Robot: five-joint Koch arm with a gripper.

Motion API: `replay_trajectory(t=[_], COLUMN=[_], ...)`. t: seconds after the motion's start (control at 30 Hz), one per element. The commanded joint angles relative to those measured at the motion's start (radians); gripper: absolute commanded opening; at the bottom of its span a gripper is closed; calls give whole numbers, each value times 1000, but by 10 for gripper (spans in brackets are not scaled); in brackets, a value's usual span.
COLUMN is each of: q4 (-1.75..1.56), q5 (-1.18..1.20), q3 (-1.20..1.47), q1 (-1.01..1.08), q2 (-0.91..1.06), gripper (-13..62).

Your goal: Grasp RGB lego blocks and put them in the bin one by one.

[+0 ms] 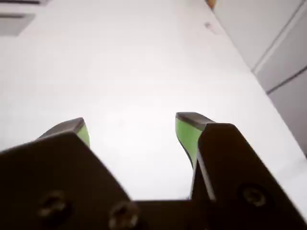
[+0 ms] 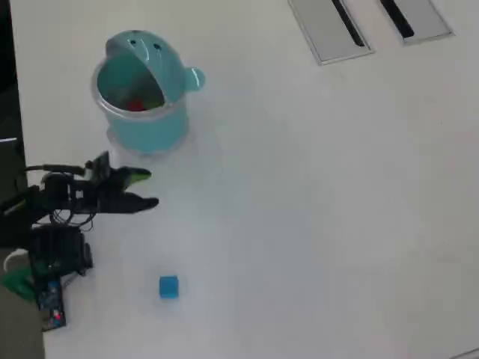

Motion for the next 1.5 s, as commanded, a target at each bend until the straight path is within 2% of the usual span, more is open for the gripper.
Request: replay_trajectory(t=[0.0,0.6,0.97,1.47], q4=[-5,-285,-417,-589], q5=[-3,5,3,-63], q3=[2,451,586,721], q1=[52,342,508,571], q2=[18,-29,-153,-314], gripper=[335,335,330,329])
